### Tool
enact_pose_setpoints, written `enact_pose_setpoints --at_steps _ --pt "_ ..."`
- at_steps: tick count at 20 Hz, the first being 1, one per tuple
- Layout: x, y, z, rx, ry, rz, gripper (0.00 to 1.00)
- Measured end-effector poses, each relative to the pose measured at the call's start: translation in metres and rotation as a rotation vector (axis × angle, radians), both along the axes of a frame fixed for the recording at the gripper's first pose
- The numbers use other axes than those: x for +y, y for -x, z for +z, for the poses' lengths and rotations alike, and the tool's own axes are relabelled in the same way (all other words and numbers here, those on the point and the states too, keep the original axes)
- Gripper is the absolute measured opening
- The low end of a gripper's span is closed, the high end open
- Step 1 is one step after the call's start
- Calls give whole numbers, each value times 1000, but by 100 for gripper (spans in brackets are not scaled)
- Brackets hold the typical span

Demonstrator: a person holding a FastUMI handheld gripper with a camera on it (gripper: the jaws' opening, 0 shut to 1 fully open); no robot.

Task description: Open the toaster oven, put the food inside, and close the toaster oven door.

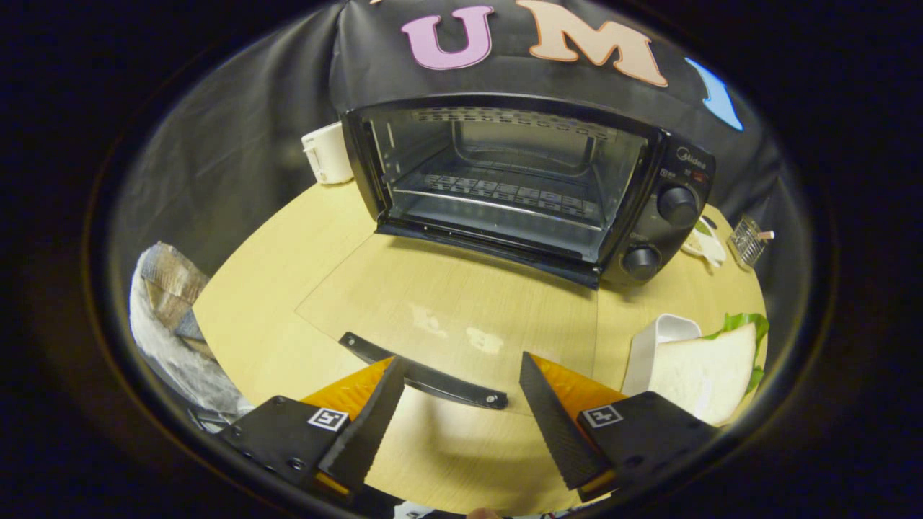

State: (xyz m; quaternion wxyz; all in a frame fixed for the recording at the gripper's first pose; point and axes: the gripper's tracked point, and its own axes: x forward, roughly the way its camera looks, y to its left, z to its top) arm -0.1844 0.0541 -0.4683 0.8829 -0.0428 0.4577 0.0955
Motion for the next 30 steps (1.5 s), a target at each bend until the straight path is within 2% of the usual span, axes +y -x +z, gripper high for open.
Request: enact_pose_setpoints --at_steps 11,15,19,23,27,30 --pt "-3 -7 7 -12 -31 19 100" --pt "-25 -36 42 -130 -46 -25 100" --pt "-67 -73 87 -262 -23 -95 100" --pt "-133 -94 119 -338 14 -216 100" --pt "-201 -90 130 -366 64 -324 100" --pt "-234 -77 127 -359 73 -373 100"
